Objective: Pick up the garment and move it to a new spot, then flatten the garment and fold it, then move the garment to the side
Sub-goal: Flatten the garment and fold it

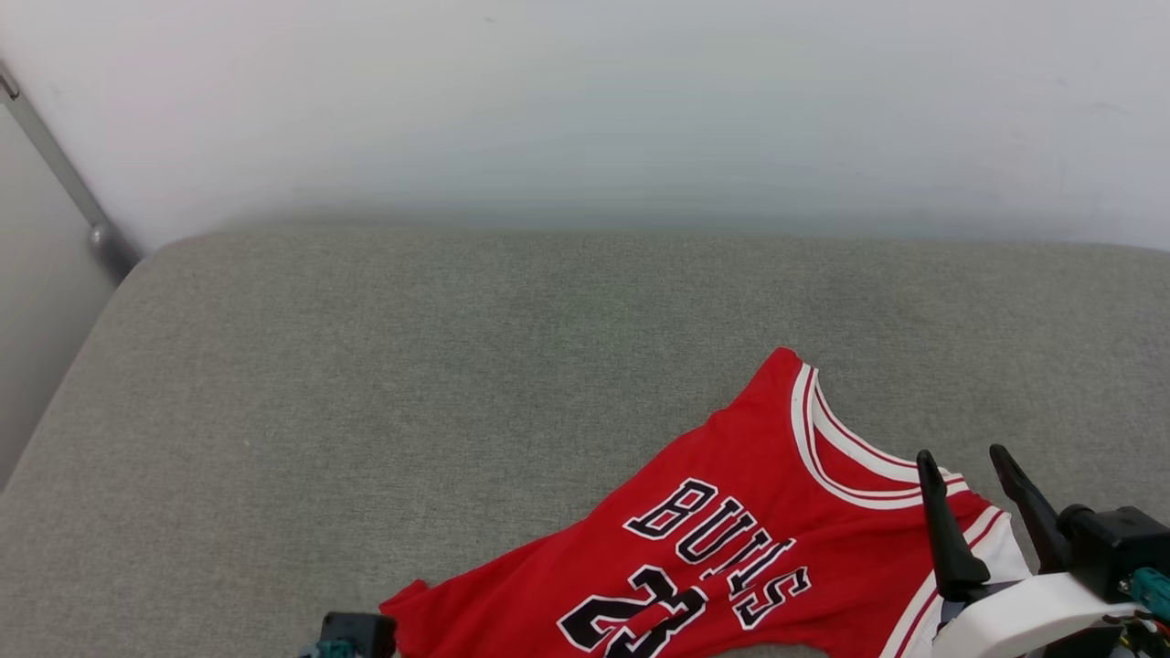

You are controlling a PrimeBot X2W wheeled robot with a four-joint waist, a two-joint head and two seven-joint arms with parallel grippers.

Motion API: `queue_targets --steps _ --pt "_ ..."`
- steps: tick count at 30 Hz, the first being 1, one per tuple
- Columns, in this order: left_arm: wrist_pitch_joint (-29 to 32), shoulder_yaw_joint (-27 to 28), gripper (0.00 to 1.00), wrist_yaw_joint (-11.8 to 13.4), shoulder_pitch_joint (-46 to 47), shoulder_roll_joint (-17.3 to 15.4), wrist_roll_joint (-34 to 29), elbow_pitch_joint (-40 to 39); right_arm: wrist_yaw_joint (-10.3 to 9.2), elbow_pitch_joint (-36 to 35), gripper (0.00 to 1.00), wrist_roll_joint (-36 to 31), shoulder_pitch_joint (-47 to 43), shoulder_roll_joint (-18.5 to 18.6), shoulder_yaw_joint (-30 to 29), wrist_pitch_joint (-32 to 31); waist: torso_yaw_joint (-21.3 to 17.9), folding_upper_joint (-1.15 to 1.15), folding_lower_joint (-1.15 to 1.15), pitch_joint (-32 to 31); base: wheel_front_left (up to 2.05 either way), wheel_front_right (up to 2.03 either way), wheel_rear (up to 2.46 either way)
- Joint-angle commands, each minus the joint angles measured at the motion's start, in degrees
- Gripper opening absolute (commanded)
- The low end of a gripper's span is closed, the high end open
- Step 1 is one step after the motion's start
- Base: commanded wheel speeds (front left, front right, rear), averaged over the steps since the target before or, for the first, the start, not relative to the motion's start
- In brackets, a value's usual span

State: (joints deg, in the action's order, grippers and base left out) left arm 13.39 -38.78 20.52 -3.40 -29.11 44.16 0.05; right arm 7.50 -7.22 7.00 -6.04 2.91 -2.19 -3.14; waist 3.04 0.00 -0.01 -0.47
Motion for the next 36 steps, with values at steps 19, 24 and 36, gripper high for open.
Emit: queue_targets --steps 19,24,36 --pt "-7.5 -0.3 1.0 -11.2 30.4 6.4 -8.2 8.5 -0.02 -1.5 1.0 -2.9 5.1 0.0 -0.2 -0.3 -6.6 0.0 0.01 8.9 0.0 0.0 0.0" --pt "0.0 -3.7 1.0 -17.5 37.7 7.1 -7.3 14.3 -0.02 -0.5 1.0 -2.3 6.3 0.0 -0.3 0.3 -9.6 0.0 0.01 12.0 0.0 0.0 0.0" --pt "20.2 -12.3 0.99 -25.9 41.7 7.6 -3.3 26.3 -0.02 3.0 1.0 0.0 7.9 0.0 0.1 2.3 -13.5 0.0 0.01 15.8 0.0 0.0 0.0"
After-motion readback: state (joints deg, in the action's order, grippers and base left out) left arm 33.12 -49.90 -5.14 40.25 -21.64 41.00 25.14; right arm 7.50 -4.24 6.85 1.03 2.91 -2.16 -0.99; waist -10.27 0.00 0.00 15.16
